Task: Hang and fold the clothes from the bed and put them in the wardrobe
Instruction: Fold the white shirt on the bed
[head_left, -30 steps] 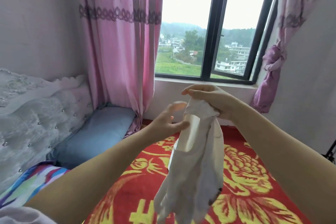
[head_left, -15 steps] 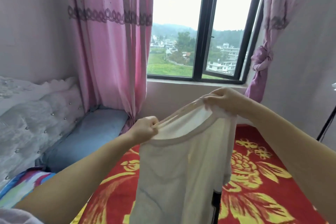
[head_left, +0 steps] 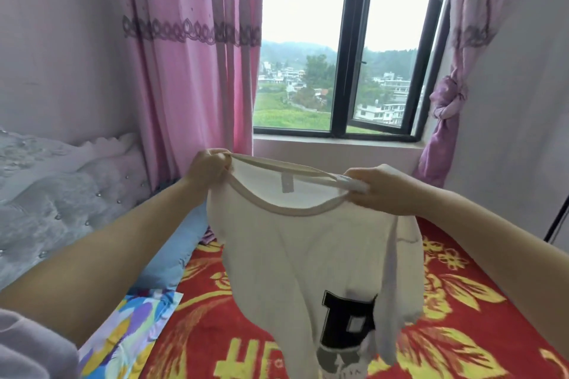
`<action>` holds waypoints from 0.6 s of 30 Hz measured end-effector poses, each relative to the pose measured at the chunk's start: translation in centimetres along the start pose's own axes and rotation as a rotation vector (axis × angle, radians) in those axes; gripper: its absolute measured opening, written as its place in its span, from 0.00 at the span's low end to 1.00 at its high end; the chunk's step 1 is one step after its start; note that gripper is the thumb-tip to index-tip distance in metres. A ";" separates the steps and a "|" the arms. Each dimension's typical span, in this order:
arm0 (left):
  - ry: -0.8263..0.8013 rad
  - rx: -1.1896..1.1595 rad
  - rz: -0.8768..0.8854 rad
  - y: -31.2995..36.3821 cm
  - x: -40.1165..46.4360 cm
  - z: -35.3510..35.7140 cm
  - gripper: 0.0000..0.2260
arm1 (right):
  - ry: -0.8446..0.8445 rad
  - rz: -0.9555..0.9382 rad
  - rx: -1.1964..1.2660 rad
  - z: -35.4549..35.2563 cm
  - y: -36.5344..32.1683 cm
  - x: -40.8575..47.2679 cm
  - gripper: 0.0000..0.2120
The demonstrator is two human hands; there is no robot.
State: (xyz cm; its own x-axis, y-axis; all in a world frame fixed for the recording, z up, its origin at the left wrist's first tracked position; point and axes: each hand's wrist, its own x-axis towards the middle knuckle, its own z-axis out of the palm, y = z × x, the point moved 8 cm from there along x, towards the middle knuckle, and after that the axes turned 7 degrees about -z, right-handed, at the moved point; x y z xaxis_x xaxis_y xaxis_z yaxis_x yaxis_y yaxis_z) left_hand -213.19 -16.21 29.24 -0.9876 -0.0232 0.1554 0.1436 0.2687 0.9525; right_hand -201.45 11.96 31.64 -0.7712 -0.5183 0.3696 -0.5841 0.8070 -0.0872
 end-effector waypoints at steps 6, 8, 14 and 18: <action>-0.034 0.142 0.221 4.3 -0.8 0.7 0.14 | 0.263 0.355 0.571 0.4 4.4 0.5 0.21; -0.087 0.232 0.312 5.4 -1.3 1.3 0.12 | 0.296 0.447 0.472 0.1 6.4 0.3 0.19; -0.145 0.376 0.464 7.2 -2.2 2.9 0.12 | 0.211 0.620 0.332 1.3 8.6 0.0 0.12; -0.445 0.491 0.343 5.9 -2.1 2.2 0.25 | 0.138 0.493 0.902 2.1 7.9 -0.2 0.10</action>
State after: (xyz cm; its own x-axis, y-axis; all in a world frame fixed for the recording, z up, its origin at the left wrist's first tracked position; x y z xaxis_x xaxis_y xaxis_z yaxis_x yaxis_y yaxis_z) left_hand -210.41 -12.46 33.98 -0.8399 0.5032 0.2032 0.5065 0.5924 0.6265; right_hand -206.42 17.80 28.98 -0.9735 -0.1052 0.2032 -0.2282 0.3790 -0.8968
